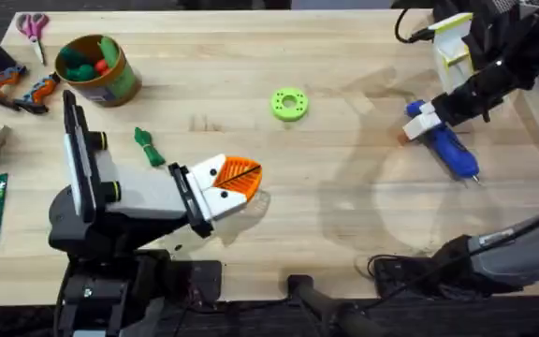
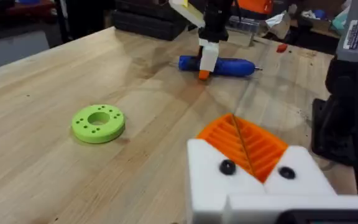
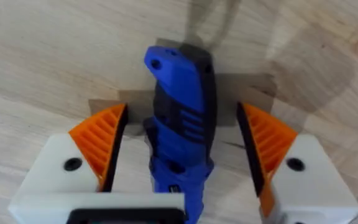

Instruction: Pick up the gripper from the table and insert it into the empty holder that is missing its gripper. Then pick up a screw, insert it into the mounting hole, and use the screwdriver to tighten it. Finally, clean up the table by picking up the vegetable and placing it into the bucket.

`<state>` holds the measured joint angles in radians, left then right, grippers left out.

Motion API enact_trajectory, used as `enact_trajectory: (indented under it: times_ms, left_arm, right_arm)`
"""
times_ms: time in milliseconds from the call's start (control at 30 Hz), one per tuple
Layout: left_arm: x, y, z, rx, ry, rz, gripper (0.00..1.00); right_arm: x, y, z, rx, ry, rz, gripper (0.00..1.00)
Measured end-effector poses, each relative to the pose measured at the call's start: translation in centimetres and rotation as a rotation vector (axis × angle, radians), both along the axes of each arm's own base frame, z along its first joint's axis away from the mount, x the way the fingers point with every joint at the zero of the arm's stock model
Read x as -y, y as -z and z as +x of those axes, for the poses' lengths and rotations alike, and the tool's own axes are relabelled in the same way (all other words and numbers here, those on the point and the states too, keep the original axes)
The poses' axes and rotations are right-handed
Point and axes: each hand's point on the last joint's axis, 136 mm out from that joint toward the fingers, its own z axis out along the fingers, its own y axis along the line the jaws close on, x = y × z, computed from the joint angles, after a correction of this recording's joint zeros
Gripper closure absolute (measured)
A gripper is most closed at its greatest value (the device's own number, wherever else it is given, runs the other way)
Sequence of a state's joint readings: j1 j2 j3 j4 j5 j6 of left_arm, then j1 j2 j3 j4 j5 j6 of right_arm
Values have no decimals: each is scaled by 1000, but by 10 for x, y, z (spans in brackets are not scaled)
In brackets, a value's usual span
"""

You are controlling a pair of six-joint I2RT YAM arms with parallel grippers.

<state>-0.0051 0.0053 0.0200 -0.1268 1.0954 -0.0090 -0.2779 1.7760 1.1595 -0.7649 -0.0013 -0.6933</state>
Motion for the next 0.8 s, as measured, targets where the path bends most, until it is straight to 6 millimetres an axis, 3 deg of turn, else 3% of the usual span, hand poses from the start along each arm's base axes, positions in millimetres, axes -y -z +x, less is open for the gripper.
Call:
enact_trajectory:
  times_ms: [267, 500, 533, 567, 700, 733, 800]
  left_arm:
    - [0, 0, 0, 1, 0, 0, 996]
    - [0, 0, 0, 0, 0, 0, 996]
    - [0, 0, 0, 0, 0, 0, 996]
    - [0, 0, 0, 0, 0, 0, 996]
    - [0, 0, 0, 0, 0, 0, 996]
    - [0, 0, 0, 0, 0, 0, 996]
    - [0, 0, 0, 0, 0, 0, 996]
  right_arm:
    - [-1, 0, 1, 3, -27, 0, 18]
    - [-2, 0, 1, 5, -37, 5, 145]
    - [-3, 0, 1, 6, -39, 6, 197]
    - [-3, 0, 1, 6, -43, 6, 315]
    - [0, 1, 4, 14, -47, -5, 884]
    - [0, 2, 5, 13, -44, -7, 957]
    - [0, 2, 5, 13, -43, -9, 975]
